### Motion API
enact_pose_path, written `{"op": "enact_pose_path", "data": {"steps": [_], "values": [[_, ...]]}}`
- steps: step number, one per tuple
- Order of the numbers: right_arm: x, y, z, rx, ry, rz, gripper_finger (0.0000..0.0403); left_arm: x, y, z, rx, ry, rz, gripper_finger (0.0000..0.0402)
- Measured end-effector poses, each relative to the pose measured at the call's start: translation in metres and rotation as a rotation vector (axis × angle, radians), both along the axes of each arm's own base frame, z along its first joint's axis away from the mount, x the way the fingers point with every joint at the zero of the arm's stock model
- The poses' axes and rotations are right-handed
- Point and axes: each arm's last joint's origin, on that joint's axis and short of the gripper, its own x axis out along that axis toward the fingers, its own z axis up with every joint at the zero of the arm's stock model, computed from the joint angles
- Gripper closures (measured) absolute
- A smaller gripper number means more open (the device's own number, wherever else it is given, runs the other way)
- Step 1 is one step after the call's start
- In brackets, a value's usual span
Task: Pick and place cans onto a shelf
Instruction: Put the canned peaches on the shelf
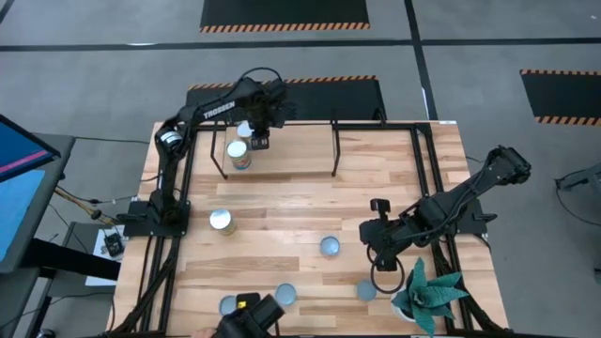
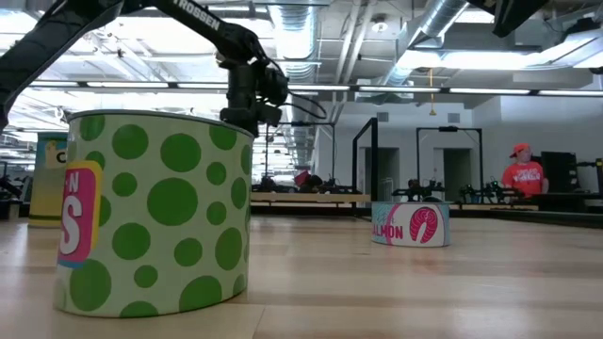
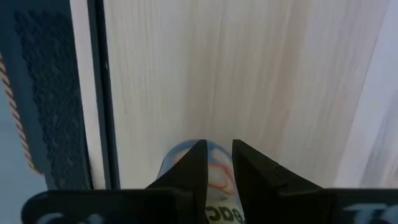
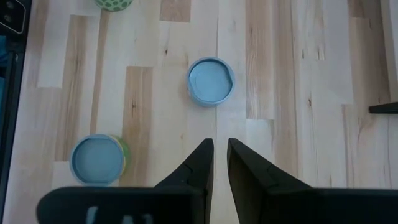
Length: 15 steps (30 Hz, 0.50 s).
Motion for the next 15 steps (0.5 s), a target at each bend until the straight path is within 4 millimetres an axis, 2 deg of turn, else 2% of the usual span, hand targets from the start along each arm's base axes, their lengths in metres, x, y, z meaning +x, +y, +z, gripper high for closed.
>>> {"op": "enact_pose_path", "data": {"steps": [5, 11, 15], "values": [[0.0, 0.0, 0.0, 0.0, 0.0, 0.0, 0.0333, -0.013, 0.005, 0.001, -0.003, 0.077, 0.035, 0.0341], [0.0, 0.0, 0.0, 0.0, 0.0, 0.0, 0.0333, -0.018, 0.011, 0.002, -0.009, 0.061, 0.064, 0.0341], [0.0, 0.0, 0.0, 0.0, 0.0, 0.0, 0.0333, -0.015, 0.01, 0.017, 0.001, 0.036, 0.056, 0.0341]]}}
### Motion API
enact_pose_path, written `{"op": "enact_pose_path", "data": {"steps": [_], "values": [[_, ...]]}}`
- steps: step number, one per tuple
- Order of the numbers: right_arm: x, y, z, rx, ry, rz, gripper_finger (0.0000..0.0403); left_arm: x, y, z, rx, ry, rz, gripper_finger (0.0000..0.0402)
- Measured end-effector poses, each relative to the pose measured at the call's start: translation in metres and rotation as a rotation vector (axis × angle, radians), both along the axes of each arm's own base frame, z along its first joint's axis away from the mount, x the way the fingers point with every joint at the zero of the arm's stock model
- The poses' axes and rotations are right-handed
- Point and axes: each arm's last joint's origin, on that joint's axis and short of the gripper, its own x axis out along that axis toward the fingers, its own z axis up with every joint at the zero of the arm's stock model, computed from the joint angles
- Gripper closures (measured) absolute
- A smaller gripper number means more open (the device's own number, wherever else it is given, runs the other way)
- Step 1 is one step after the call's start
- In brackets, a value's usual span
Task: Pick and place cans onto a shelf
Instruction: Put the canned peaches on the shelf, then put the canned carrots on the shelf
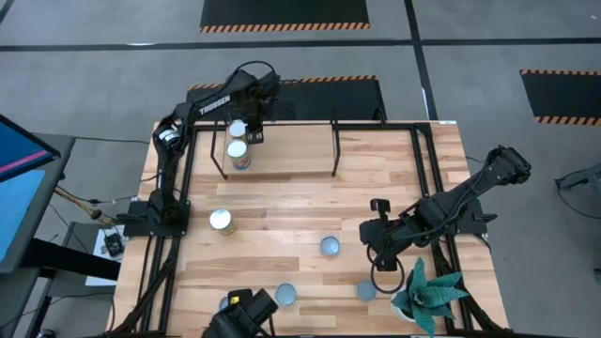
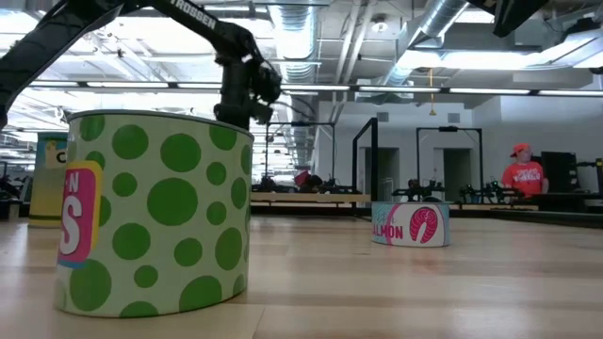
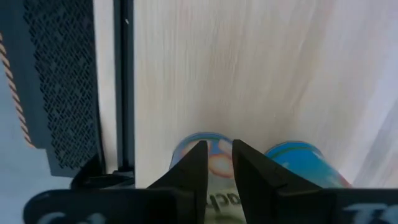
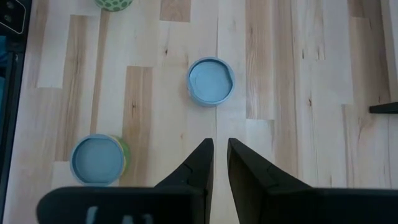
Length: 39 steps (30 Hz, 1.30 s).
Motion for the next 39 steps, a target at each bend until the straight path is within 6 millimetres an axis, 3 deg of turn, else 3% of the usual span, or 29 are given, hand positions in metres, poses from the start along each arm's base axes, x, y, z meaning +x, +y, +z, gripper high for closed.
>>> {"op": "enact_pose_path", "data": {"steps": [4, 6, 10, 15, 19, 25, 30, 35, 39], "values": [[0.0, 0.0, 0.0, 0.0, 0.0, 0.0, 0.0333, 0.008, -0.021, 0.042, -0.071, -0.064, -0.015, 0.0341], [0.0, 0.0, 0.0, 0.001, 0.0, -0.001, 0.0333, 0.017, -0.037, 0.064, -0.105, -0.176, -0.02, 0.0341], [0.0, 0.0, 0.0, 0.024, 0.003, -0.047, 0.0333, 0.014, -0.073, 0.101, -0.187, -0.348, -0.089, 0.0341], [-0.002, 0.001, -0.001, 0.034, 0.008, -0.064, 0.0333, 0.0, -0.117, 0.117, -0.283, -0.415, -0.16, 0.0341], [-0.001, 0.001, 0.0, 0.036, 0.003, -0.064, 0.0333, -0.024, -0.153, 0.107, -0.343, -0.348, -0.135, 0.0341], [-0.001, 0.001, 0.0, 0.036, -0.001, -0.065, 0.0333, -0.071, -0.202, 0.062, -0.36, -0.264, -0.054, 0.0341], [-0.001, 0.001, 0.0, 0.036, -0.003, -0.064, 0.0333, -0.107, -0.233, 0.028, -0.324, -0.267, 0.12, 0.0341], [0.0, 0.001, 0.0, 0.037, -0.007, -0.064, 0.0333, -0.144, -0.26, 0.01, -0.25, -0.242, 0.289, 0.0341], [0.0, 0.001, 0.0, 0.037, -0.007, -0.064, 0.0333, -0.162, -0.274, -0.001, -0.172, -0.27, 0.386, 0.0341]]}}
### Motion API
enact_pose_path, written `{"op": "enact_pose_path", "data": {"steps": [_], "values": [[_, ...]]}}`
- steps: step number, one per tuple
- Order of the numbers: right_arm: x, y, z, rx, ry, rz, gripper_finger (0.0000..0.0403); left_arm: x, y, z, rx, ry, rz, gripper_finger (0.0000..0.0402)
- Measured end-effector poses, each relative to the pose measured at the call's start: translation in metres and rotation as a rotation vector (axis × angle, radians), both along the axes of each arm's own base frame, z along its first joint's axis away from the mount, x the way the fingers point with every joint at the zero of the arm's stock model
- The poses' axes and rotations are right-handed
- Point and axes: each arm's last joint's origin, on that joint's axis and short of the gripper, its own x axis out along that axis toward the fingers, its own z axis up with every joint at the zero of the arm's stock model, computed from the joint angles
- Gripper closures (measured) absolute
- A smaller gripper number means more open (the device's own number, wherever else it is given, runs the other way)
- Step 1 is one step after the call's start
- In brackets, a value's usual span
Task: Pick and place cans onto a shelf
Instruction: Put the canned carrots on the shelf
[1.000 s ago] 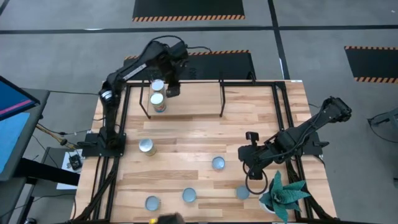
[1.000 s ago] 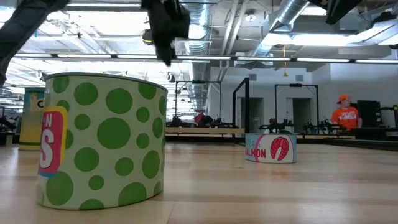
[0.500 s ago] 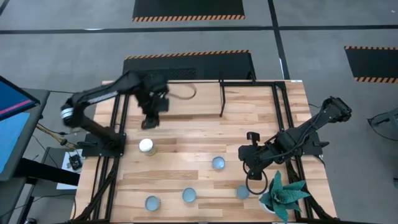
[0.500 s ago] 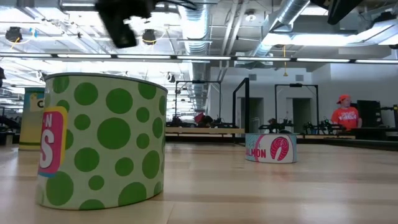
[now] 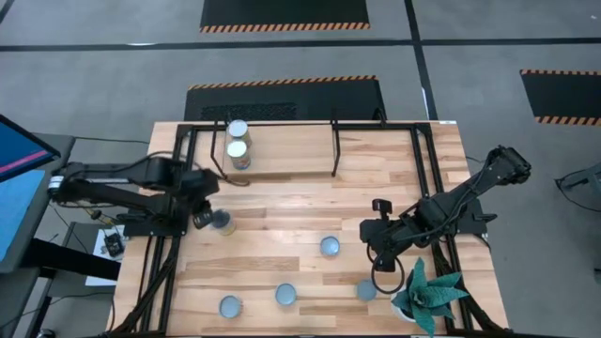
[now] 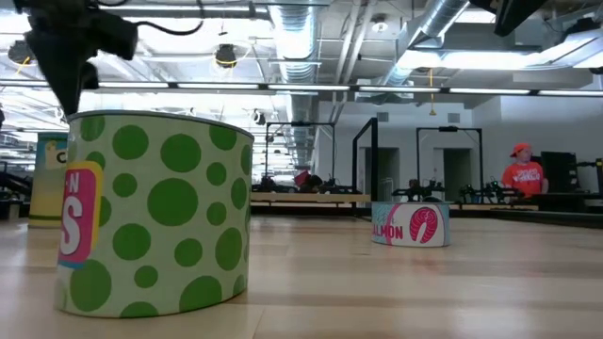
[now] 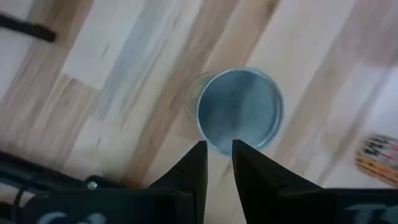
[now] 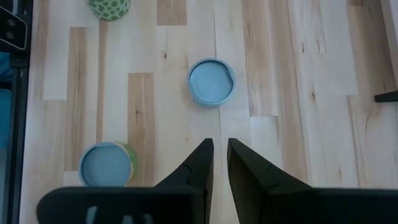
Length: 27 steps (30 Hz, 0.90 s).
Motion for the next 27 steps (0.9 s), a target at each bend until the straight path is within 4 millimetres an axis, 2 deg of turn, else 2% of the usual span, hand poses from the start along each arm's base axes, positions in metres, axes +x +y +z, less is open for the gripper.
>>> {"op": "enact_pose_path", "data": {"steps": [3, 8, 17, 21, 25, 27], "values": [[0.0, 0.0, 0.0, -0.003, -0.003, -0.003, 0.0333, 0.0, -0.011, -0.008, 0.017, -0.067, -0.001, 0.0341], [0.001, 0.0, 0.001, 0.006, -0.017, -0.003, 0.0333, 0.014, -0.032, -0.017, 0.009, -0.181, -0.109, 0.0341], [0.003, 0.001, 0.002, 0.004, -0.044, -0.011, 0.0333, 0.033, -0.056, -0.041, 0.133, -0.035, -0.162, 0.0341], [0.004, 0.001, 0.003, 0.005, -0.058, -0.015, 0.0333, 0.038, -0.06, -0.054, 0.166, 0.053, -0.174, 0.034], [0.006, 0.001, 0.004, 0.001, -0.082, -0.024, 0.0333, 0.04, -0.061, -0.058, 0.175, 0.096, -0.179, 0.034], [0.006, 0.001, 0.004, 0.0, -0.082, -0.025, 0.0333, 0.042, -0.061, -0.053, 0.18, 0.092, -0.182, 0.034]]}}
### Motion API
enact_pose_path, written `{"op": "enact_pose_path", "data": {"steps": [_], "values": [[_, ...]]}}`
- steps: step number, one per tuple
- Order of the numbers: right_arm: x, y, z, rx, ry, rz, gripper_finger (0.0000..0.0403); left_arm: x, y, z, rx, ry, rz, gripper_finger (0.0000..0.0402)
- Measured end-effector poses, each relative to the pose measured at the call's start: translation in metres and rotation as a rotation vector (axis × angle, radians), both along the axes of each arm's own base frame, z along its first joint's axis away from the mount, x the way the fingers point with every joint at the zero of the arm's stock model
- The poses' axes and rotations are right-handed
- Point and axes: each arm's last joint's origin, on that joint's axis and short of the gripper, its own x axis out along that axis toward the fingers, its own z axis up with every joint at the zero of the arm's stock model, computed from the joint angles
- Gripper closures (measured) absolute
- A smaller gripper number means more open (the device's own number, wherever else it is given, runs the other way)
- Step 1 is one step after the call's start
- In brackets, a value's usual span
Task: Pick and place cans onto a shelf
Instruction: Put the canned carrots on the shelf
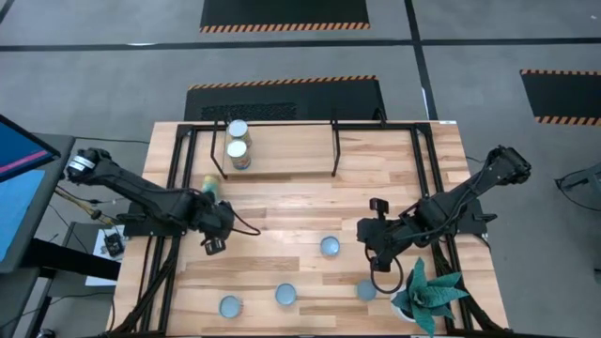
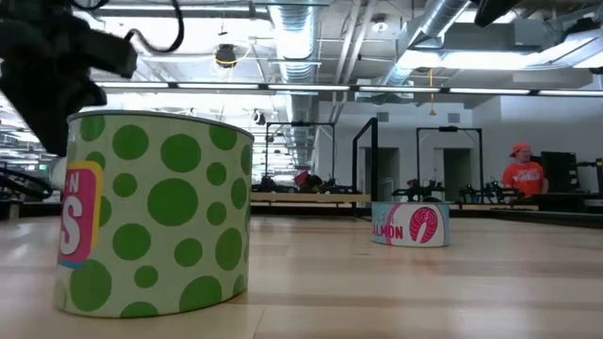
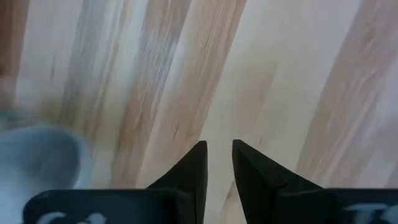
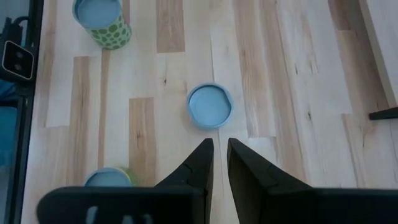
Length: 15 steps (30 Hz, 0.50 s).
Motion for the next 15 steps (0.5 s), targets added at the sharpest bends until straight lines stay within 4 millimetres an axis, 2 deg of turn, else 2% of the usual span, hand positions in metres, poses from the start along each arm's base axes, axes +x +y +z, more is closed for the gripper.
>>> {"op": "enact_pose_path", "data": {"steps": [4, 9, 15], "values": [[0.0, 0.0, 0.0, -0.001, 0.001, 0.001, 0.0333, 0.001, 0.001, 0.012, 0.04, -0.008, 0.002, 0.034], [0.0, 0.0, 0.0, -0.001, 0.002, 0.001, 0.0333, -0.003, 0.007, 0.025, 0.194, -0.001, 0.041, 0.034], [0.0, 0.0, 0.0, -0.001, 0.002, 0.002, 0.0333, -0.011, 0.015, 0.034, 0.38, -0.023, 0.215, 0.034]]}}
